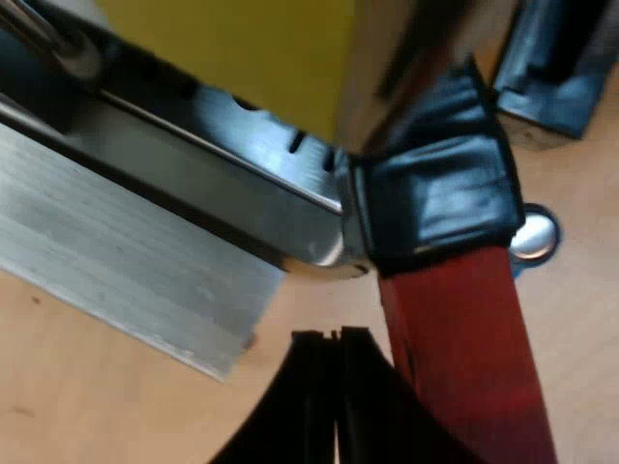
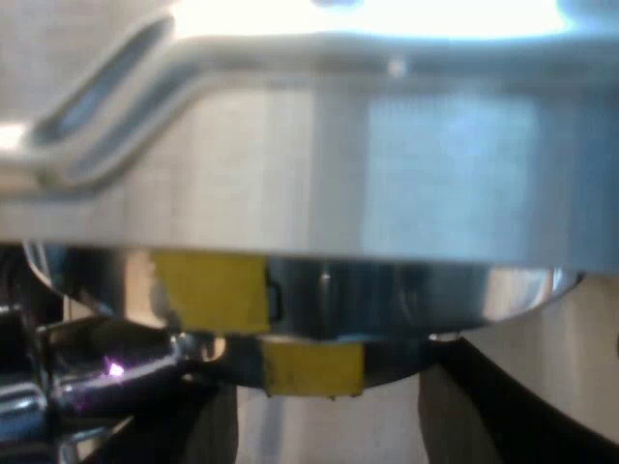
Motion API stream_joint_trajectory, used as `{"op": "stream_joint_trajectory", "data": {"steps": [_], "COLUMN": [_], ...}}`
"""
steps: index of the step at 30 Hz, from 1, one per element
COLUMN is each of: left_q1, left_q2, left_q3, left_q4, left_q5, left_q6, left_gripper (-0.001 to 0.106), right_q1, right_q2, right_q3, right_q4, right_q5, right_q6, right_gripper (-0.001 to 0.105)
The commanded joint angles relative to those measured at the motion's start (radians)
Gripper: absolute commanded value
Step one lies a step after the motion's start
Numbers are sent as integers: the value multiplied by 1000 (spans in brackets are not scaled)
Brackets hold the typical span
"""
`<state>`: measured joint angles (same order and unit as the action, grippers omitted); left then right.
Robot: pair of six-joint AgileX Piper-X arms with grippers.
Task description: Put the handle in the coffee machine
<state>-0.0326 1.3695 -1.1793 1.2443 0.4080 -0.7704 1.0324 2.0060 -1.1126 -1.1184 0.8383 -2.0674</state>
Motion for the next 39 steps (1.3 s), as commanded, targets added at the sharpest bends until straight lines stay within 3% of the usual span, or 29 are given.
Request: {"op": "stream_joint_trajectory", "data": {"steps": [1, 6, 9, 12, 17, 27, 37, 38, 39], "left_q1": [-19, -22, -22, -22, -22, -22, -22, -22, -22], "left_q2": [-6, -6, -6, -21, -40, -69, -126, -126, -126], "left_q3": [-5, -5, -2, 20, 48, 62, 149, 161, 166], "left_q4": [10, 18, 18, 9, 13, 24, 5, 1, -4], "left_q5": [78, 96, 93, 91, 167, 175, 219, 219, 219], "left_q6": [-197, -310, -331, -417, -460, -490, -528, -528, -530], "left_gripper": [0, 0, 0, 0, 0, 0, 0, 0, 0], "right_q1": [-5, -5, -5, -5, -5, -17, -14, -14, -14], "right_q2": [-30, -30, -30, -30, -30, -30, -86, -123, -132], "right_q3": [-16, -16, -16, -16, -14, 2, 158, 235, 251], "right_q4": [-91, -105, -105, -105, -105, -106, -110, -110, -110], "right_q5": [-21, -34, -34, -34, -39, -102, -156, -156, -156], "right_q6": [-23, -23, -23, -23, -23, -22, -1, -1, -1], "right_gripper": [45, 45, 45, 45, 45, 45, 45, 45, 45]}}
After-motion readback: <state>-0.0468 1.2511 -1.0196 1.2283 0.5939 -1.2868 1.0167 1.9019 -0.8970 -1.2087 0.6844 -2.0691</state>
